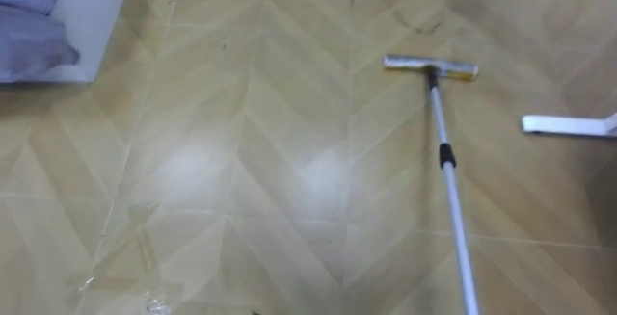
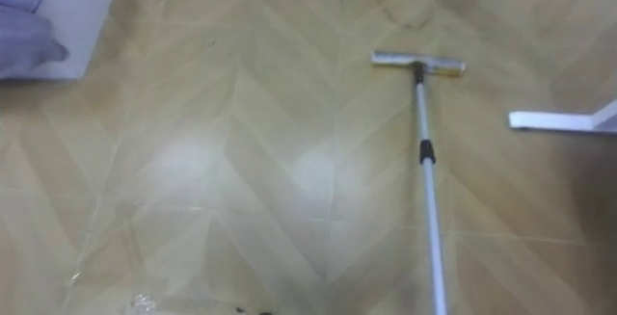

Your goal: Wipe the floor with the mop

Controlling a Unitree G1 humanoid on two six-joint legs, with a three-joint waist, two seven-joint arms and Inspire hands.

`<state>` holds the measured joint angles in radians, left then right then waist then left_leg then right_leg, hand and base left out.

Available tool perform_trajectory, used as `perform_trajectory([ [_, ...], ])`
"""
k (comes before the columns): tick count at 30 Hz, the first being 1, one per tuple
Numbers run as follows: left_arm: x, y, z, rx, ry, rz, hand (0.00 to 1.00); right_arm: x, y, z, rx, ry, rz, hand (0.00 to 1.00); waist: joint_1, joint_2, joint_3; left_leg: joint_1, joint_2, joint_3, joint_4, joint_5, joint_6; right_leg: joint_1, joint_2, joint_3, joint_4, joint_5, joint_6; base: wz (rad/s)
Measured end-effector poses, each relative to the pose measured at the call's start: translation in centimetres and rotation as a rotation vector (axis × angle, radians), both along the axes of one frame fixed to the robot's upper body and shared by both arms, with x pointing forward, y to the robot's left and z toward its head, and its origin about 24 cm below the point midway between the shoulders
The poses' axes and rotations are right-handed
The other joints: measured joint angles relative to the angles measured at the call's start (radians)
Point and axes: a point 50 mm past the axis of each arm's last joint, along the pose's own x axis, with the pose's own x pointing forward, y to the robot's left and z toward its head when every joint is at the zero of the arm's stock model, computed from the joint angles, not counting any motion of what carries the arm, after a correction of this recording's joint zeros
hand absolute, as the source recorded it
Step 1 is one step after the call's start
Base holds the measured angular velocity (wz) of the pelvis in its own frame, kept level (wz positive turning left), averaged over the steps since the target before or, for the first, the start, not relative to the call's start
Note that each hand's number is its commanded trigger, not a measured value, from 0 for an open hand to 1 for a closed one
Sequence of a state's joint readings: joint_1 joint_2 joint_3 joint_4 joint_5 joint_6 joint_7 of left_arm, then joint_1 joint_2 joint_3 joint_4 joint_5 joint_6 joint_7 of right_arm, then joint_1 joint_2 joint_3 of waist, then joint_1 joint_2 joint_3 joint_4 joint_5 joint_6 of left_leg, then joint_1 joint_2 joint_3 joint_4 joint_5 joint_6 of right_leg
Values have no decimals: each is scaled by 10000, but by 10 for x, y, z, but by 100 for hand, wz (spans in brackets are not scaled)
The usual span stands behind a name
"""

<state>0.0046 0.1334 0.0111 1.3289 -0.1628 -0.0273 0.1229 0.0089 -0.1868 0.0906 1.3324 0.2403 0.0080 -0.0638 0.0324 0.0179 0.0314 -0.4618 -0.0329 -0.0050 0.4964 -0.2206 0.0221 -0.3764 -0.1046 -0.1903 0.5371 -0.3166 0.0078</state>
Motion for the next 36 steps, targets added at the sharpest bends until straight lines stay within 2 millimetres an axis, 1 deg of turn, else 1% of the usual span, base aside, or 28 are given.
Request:
perform_trajectory([
  [2, -11, 4, -1, 146, 688, -76, 0, -5, 0, -1, 7, 234, -150, 100, 18, 3, -6, -652, -28, -59, 902, -292, -63, -671, -130, -22, 982, -452, -93, 16],
  [4, -18, 5, -2, 184, 1349, -381, 0, -15, -3, -2, -125, 825, -567, 100, 21, 72, -38, -1669, -143, -261, 2255, -740, -136, -1634, -294, -1, 2521, -1236, -189, 37],
  [5, -20, 5, -2, 179, 1440, -385, 0, -18, -3, -2, -103, 981, -676, 100, 37, 80, -42, -1896, -143, -287, 2560, -827, -165, -1866, -302, 21, 2870, -1378, -232, 35],
  [7, -22, 6, -2, 164, 1754, -347, 0, -23, -1, -3, 6, 1429, -913, 100, 282, 95, -91, -2749, -142, -515, 3664, -1049, -368, -2627, -287, -27, 4036, -1801, -489, 21],
  [8, -23, 6, -2, 158, 1823, -352, 0, -23, -1, -3, 10, 1515, -921, 100, 300, 93, -93, -2913, -129, -559, 3873, -1073, -412, -2736, -288, -65, 4262, -1889, -577, 19],
  [9, -27, 6, -3, 135, 2086, -382, 0, -22, -1, -3, 1, 1691, -956, 100, 334, 58, -111, -3153, -119, -607, 4353, -1098, -506, -2943, -392, -102, 4726, -2113, -759, 22],
  [10, -30, 7, -3, 128, 2341, -466, 0, -16, -3, -1, -34, 1757, -963, 100, 350, 30, -116, -3404, -79, -597, 4952, -1102, -546, -3094, -437, -151, 5226, -2394, -816, 21],
  [11, -32, 7, -3, 134, 2502, -534, 0, -15, -4, -1, -51, 1827, -980, 100, 383, 37, -118, -3567, -11, -570, 5414, -1072, -592, -3185, -396, -164, 5477, -2552, -847, 0],
  [12, -35, 10, -2, 154, 2734, -636, 0, -15, -6, 0, -48, 1982, -979, 100, 591, -15, -143, -3963, 176, -508, 6597, -877, -682, -3220, -228, -80, 5997, -2859, -988, -30],
  [13, -42, 13, -2, 200, 2973, -731, 0, -7, -8, 2, 7, 2010, -948, 100, 762, -102, -134, -4338, 249, -456, 7784, -445, -644, -3210, -100, 57, 6513, -3130, -1160, -44],
  [14, -46, 13, -2, 183, 3119, -735, 0, -2, -10, 3, 22, 1958, -908, 100, 838, -140, -131, -4493, 302, -448, 8255, -175, -579, -3199, -4, 114, 6698, -3225, -1219, -54],
  [15, -50, 13, -2, 100, 3258, -831, 0, 11, -15, 7, 65, 1634, -815, 100, 966, -93, -138, -4747, 407, -443, 8677, 257, -533, -3168, 308, 262, 6891, -3313, -1299, -42],
  [17, -50, 13, -2, -22, 3191, -915, 0, 31, -19, 12, 195, 1056, -653, 100, 1061, -95, -129, -4894, 352, -108, 8212, 282, -575, -3164, 581, 523, 6963, -3341, -1350, -25],
  [19, -52, 13, -2, -253, 3134, -937, 0, 51, -22, 17, 408, 469, -561, 100, 1039, -62, -151, -4747, 309, 658, 6059, 135, -498, -3100, 650, 647, 6807, -3383, -1262, -5],
  [20, -50, 12, -2, -298, 3048, -979, 0, 52, -22, 18, 471, 432, -542, 100, 1025, -46, -156, -4625, 251, 747, 5412, 131, -491, -3028, 647, 647, 6717, -3413, -1200, -7],
  [21, -53, 12, -3, -404, 3103, -971, 0, 52, -20, 17, 623, 393, -585, 100, 997, -33, -161, -4388, 124, 765, 4760, 210, -312, -2787, 621, 667, 6546, -3450, -1124, 0],
  [23, -56, 11, -3, -647, 3182, -1014, 0, 38, -21, 14, 861, 663, -776, 100, 879, -9, -181, -3887, 19, 848, 4506, 101, -149, -2140, 499, 668, 6006, -3514, -992, 11],
  [24, -56, 10, -3, -770, 3144, -1036, 0, 24, -24, 12, 958, 943, -956, 100, 794, 3, -215, -3539, 10, 997, 4247, 23, -27, -1687, 417, 672, 5574, -3487, -897, 21],
  [25, -53, 10, -3, -891, 3055, -1067, 0, 4, -30, 11, 957, 1372, -1231, 100, 740, 4, -284, -3220, -113, 1212, 3974, -201, 347, -1348, 297, 799, 5214, -3253, -764, 21],
  [26, -50, 9, -3, -953, 2997, -1099, 0, -6, -36, 12, 890, 1596, -1324, 100, 699, 74, -353, -3078, -229, 1278, 3901, -362, 614, -1263, 264, 934, 5159, -3160, -696, 19],
  [27, -46, 8, -3, -974, 2921, -1115, 0, -24, -46, 14, 671, 2146, -1330, 100, 622, 63, -351, -2944, -450, 1383, 3894, -611, 1017, -1409, 181, 1282, 5615, -3045, -466, 19],
  [28, -39, 8, -3, -922, 2815, -1151, 0, -41, -47, 14, 583, 2789, -1221, 100, 518, 113, -344, -2879, -700, 1326, 3984, -834, 1169, -1974, 144, 1500, 6745, -2261, -142, 14],
  [30, -27, 8, -2, -755, 2415, -1302, 0, -63, -43, 13, 715, 3603, -1374, 100, 456, 326, -305, -2713, -696, 1165, 3986, -1206, 1218, -2903, 219, 1798, 7718, -1332, -48, -7],
  [31, -20, 7, -2, -579, 2139, -1341, 0, -73, -35, 11, 935, 4016, -1509, 100, 388, 443, -222, -2568, -675, 1026, 3887, -1288, 1171, -3543, 262, 1798, 7428, -1332, -32, -11],
  [32, -18, 6, -2, -510, 2077, -1368, 0, -78, -29, 9, 1082, 4184, -1537, 100, 239, 513, -216, -2530, -650, 945, 3847, -1343, 1160, -3812, 262, 1767, 6990, -1308, 7, 13],
  [33, -16, 4, -2, -410, 2025, -1355, 0, -86, -16, 5, 1430, 4373, -1541, 100, -100, 558, -222, -2446, -655, 858, 3712, -1400, 1170, -4128, 193, 1810, 5640, -1177, 120, 23],
  [34, -16, 2, -2, -393, 2004, -1321, 0, -92, -4, 2, 1742, 4518, -1546, 100, -258, 529, -215, -2343, -660, 848, 3664, -1588, 1092, -4288, 209, 1947, 4235, -772, 80, 14],
  [36, -17, -4, -4, -484, 2131, -1309, 0, -101, 6, 0, 1970, 4758, -1544, 100, -271, 449, -166, -2188, -625, 713, 3851, -1969, 898, -4445, 255, 1874, 3712, 78, -36, -16],
])
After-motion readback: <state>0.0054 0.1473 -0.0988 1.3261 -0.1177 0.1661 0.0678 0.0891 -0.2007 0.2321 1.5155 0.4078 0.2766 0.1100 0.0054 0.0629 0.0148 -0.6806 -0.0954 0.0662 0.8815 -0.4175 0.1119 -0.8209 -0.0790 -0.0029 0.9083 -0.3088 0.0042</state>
